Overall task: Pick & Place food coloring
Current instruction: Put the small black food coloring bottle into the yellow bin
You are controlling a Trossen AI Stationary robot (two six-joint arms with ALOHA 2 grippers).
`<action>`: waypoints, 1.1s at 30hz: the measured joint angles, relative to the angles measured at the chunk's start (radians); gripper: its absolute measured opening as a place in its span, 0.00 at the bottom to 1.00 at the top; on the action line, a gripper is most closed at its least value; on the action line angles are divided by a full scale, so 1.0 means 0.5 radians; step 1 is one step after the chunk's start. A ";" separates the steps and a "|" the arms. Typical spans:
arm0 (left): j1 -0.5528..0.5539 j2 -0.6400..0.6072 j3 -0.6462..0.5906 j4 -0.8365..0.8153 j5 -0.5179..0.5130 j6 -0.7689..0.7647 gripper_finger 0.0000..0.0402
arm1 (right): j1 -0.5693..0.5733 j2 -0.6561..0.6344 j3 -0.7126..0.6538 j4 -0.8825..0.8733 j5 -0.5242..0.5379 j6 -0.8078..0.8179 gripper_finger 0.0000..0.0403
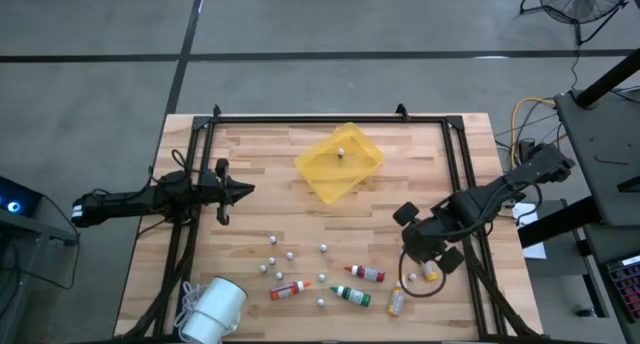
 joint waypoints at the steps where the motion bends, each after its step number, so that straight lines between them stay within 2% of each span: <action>1: 0.000 0.000 0.000 -0.001 0.000 0.000 0.00 | 0.001 0.018 0.004 0.001 0.000 -0.022 0.33; 17: -0.001 0.000 0.000 -0.001 0.000 0.000 0.00 | 0.014 0.003 -0.085 0.037 0.000 -0.192 0.33; 21: -0.001 0.000 0.000 0.000 0.000 0.000 0.00 | 0.013 -0.040 -0.191 0.088 0.000 -0.247 0.33; 33: -0.002 0.000 0.000 0.000 0.000 0.000 0.00 | 0.018 -0.141 -0.627 0.537 -0.001 -0.301 0.33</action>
